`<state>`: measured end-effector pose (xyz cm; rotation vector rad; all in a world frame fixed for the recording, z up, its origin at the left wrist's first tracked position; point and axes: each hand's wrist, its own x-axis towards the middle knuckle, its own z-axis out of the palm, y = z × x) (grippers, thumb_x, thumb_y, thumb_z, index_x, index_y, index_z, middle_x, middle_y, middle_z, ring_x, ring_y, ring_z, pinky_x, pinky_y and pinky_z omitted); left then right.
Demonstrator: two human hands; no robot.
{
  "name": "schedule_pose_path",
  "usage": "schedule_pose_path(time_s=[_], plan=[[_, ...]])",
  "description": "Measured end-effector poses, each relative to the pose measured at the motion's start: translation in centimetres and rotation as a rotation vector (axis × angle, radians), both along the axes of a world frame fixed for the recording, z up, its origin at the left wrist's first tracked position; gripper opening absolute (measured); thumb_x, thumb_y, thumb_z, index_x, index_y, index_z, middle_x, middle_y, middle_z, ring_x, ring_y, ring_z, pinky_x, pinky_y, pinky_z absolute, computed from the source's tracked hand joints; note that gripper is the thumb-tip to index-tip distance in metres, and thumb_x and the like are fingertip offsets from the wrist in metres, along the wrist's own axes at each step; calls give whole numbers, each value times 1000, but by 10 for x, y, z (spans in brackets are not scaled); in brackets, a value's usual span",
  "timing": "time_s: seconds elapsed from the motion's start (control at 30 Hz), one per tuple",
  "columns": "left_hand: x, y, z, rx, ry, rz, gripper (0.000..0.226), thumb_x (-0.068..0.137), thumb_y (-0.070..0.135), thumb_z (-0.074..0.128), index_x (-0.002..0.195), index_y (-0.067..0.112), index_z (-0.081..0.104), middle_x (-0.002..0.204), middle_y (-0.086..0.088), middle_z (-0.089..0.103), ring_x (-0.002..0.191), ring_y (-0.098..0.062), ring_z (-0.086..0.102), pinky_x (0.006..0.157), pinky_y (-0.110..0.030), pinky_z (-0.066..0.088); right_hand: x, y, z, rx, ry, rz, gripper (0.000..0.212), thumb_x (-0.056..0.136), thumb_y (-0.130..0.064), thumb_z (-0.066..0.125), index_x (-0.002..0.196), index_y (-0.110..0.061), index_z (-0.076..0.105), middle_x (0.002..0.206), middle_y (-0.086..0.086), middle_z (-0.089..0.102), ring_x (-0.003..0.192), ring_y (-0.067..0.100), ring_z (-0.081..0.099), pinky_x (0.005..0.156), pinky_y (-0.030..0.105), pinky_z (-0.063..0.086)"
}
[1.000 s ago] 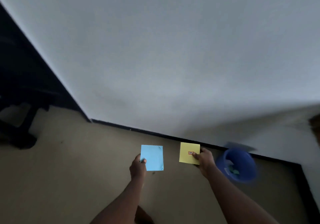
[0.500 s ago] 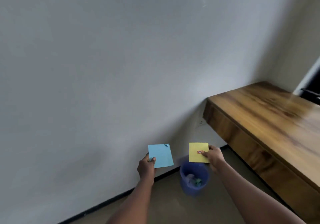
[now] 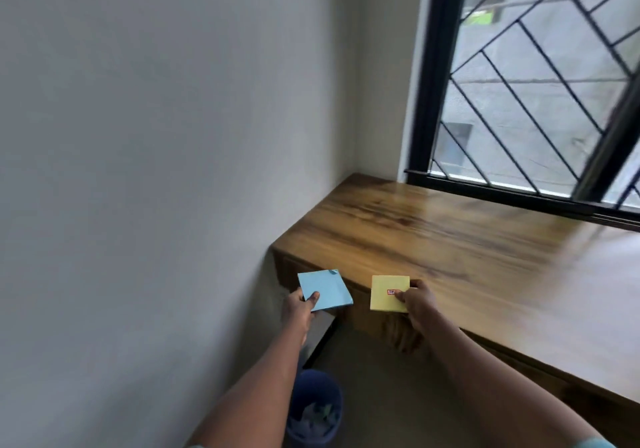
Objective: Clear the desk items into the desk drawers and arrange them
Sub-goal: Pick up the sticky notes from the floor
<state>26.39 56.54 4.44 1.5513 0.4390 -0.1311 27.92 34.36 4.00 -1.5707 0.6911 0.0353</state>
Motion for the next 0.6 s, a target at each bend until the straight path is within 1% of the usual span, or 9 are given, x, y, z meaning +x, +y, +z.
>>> schedule_pose_path(time_s=[0.1,0.17,0.2,0.27,0.33,0.4,0.5,0.57,0.6], plan=[[53,-30,4,62,-18,-75,39,90,3,61,127,-4,55,113,-16,65,94,-23,61,78,-34,56,34,-32,-1,32,4,-58,33,85,5,60,115,-4,51,103,16,62,88,31,63,75,48,56],[90,-49,2,162,-25,-126,39,88,5,65,125,-2,56,118,-16,65,92,-22,62,86,-37,55,57,-49,5,77,-4,-83,29,88,8,54,111,-9,49,101,16,58,80,27,59,58,35,51],[103,-55,4,208,-25,-147,40,88,6,65,126,-2,56,116,-15,65,90,-21,61,83,-36,54,71,-55,5,83,-6,-87,31,89,8,52,113,-10,49,101,15,56,81,26,57,54,30,46],[134,-70,5,303,-18,-163,41,89,8,63,129,1,54,110,-11,65,85,-18,59,71,-30,51,99,-67,1,60,5,-67,32,89,7,53,117,-9,49,103,15,56,87,27,55,53,28,44],[163,-82,5,358,-6,-144,43,90,9,63,131,2,54,109,-9,65,85,-20,61,70,-31,51,125,-78,-1,-5,28,-53,34,88,5,52,120,-6,49,106,16,59,88,27,58,55,29,47],[185,-93,4,382,13,-141,46,90,9,63,134,2,51,118,-11,64,94,-23,64,79,-33,53,146,-88,-1,-74,55,-35,34,88,3,49,121,-7,48,110,17,61,88,29,60,62,35,54],[209,-109,-2,446,40,-172,48,90,10,63,135,4,50,129,-11,60,112,-26,61,94,-37,53,167,-95,-1,-198,98,9,38,91,-1,49,128,-12,44,115,16,60,86,27,59,57,29,50],[219,-115,-6,485,44,-175,46,89,10,63,133,3,53,129,-11,61,114,-27,60,98,-39,51,176,-96,-4,-244,126,46,41,91,-2,48,131,-13,43,116,16,59,89,27,59,62,30,51],[224,-118,-8,507,46,-173,44,89,10,63,132,3,54,129,-12,61,114,-28,60,99,-39,50,181,-97,-6,-260,136,53,40,91,-1,47,130,-11,43,117,17,59,90,27,58,60,29,49]])
